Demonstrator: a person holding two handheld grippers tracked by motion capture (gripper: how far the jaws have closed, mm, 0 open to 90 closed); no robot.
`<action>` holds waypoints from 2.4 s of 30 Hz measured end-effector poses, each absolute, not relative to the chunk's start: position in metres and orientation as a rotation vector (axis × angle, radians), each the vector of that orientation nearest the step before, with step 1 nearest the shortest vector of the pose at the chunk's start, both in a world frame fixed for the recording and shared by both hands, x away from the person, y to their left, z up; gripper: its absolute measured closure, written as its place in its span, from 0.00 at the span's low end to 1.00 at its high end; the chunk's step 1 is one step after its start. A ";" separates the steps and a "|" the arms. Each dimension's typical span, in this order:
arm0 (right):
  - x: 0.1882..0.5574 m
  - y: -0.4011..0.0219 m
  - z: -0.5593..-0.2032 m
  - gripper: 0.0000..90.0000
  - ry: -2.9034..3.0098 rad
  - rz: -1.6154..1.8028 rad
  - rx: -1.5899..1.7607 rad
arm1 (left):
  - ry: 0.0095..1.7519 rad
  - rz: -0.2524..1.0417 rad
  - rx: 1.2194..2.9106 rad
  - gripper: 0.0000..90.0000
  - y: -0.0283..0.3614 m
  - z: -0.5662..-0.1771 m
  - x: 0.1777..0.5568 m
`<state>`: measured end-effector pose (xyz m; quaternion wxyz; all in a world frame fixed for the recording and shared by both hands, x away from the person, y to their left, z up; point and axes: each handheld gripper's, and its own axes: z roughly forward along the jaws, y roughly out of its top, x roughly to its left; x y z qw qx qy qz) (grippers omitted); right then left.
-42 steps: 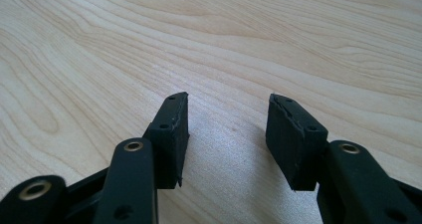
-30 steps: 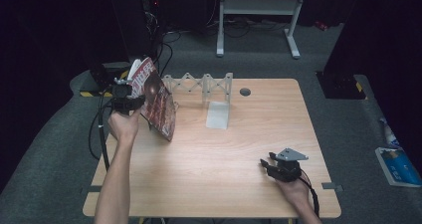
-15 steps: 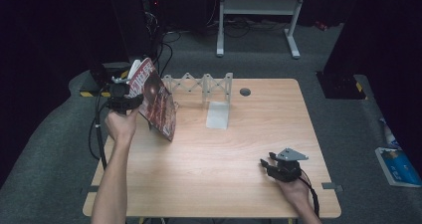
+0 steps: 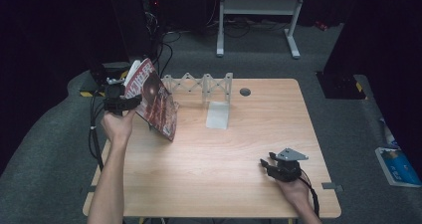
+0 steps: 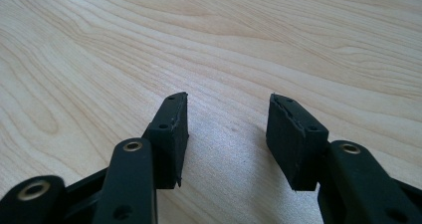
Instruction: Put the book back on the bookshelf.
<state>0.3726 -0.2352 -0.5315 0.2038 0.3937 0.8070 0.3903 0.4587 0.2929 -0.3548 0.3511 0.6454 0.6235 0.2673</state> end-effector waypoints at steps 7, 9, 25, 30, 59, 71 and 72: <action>0.373 -0.235 -0.532 0.56 2.250 1.090 1.095 | 1.592 0.656 1.657 0.53 0.293 -0.354 0.456; 0.374 -0.235 -0.532 0.56 2.249 1.091 1.095 | 1.584 0.643 1.645 0.51 0.293 -0.354 0.453; 0.374 -0.235 -0.532 0.56 2.248 1.091 1.097 | 1.539 0.633 1.589 0.46 0.301 -0.358 0.431; 0.374 -0.235 -0.532 0.56 2.248 1.091 1.096 | 1.517 0.634 1.579 0.45 0.300 -0.357 0.425; 0.374 -0.235 -0.532 0.55 2.248 1.093 1.092 | 1.429 0.649 1.559 0.43 0.299 -0.353 0.388; 0.374 -0.235 -0.532 0.55 2.248 1.093 1.093 | 1.377 0.648 1.554 0.46 0.292 -0.352 0.378; 0.374 -0.235 -0.532 0.55 2.249 1.092 1.091 | 1.373 0.645 1.552 0.46 0.291 -0.352 0.377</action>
